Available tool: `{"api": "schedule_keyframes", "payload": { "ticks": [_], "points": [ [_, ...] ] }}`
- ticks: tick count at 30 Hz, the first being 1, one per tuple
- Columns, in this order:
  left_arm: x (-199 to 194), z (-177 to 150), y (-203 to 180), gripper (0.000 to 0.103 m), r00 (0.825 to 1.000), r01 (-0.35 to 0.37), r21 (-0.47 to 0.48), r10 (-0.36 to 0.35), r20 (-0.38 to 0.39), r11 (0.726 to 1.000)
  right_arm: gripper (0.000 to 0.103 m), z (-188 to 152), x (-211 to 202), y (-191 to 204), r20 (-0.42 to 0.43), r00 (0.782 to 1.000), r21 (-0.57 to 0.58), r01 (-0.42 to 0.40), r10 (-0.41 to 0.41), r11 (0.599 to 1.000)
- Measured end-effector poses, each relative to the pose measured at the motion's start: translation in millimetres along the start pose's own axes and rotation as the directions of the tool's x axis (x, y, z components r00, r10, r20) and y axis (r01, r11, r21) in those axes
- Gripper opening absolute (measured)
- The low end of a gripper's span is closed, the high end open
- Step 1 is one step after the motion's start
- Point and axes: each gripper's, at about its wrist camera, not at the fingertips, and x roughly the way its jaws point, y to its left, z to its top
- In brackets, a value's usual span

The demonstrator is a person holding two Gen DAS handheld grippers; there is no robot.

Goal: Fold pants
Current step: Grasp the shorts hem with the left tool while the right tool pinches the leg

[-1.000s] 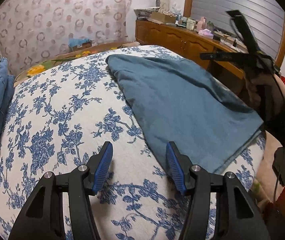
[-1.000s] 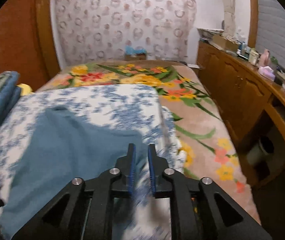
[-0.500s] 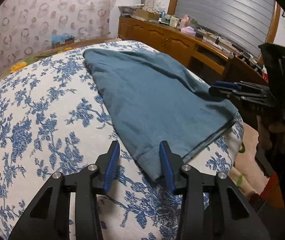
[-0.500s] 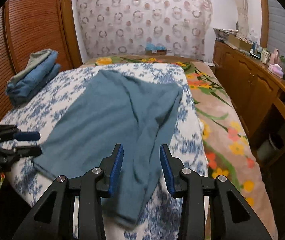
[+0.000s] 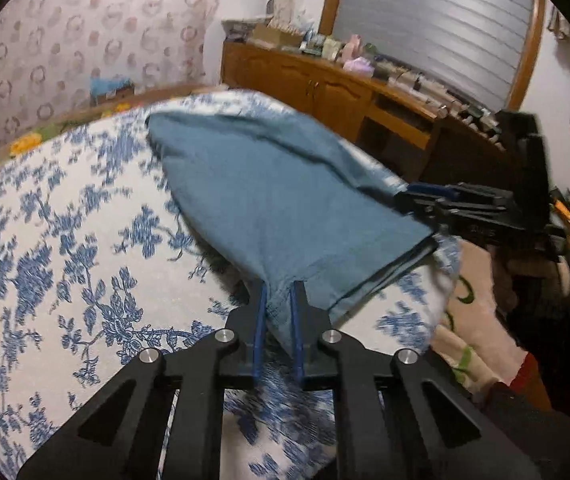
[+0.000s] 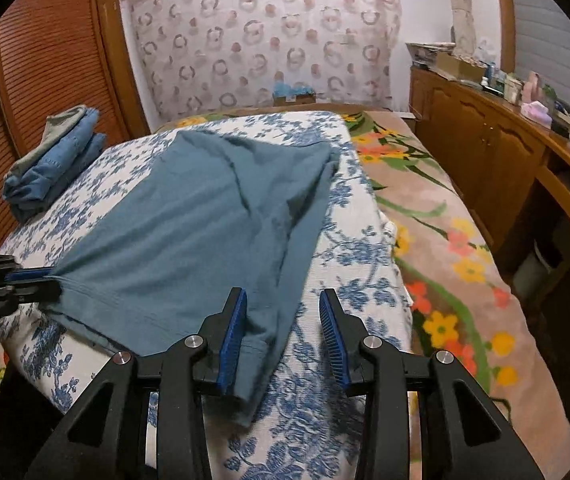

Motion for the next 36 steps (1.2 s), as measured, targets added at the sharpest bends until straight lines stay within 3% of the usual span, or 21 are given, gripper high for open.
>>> {"api": "schedule_keyframes", "payload": {
  "ticks": [8, 13, 21, 26, 31, 36],
  "points": [
    [4.3, -6.5, 0.7, 0.012, 0.999, -0.032, 0.014, 0.033, -0.037, 0.999, 0.039, -12.4, -13.4, 10.3, 0.007, 0.999, 0.003, -0.051, 0.051, 0.999],
    [10.5, -12.5, 1.8, 0.013, 0.997, -0.033, 0.018, 0.034, -0.063, 0.999, 0.018, -26.8, -15.9, 20.5, -0.037, 0.999, -0.072, -0.026, 0.023, 0.997],
    [12.8, -15.1, 3.4, 0.013, 0.997, -0.036, 0.008, 0.036, -0.065, 0.999, 0.018, -27.0, -24.3, 14.0, -0.047, 0.998, -0.023, -0.030, 0.029, 0.999],
    [13.1, -15.8, 3.3, 0.013, 0.997, -0.039, 0.009, 0.040, -0.064, 0.999, 0.023, -14.7, -26.4, 7.9, 0.003, 0.999, -0.009, -0.053, 0.053, 0.999],
    [12.8, -16.0, 3.7, 0.014, 0.998, -0.034, 0.001, 0.034, -0.061, 0.999, 0.023, 12.4, -2.9, 6.8, 0.038, 0.996, 0.018, -0.079, 0.078, 0.997],
    [12.7, -15.9, 3.8, 0.014, 0.998, -0.034, 0.000, 0.034, -0.060, 0.999, 0.023, 25.2, 29.3, 5.2, 0.007, 0.996, 0.029, -0.089, 0.089, 0.996]
  ]
}}
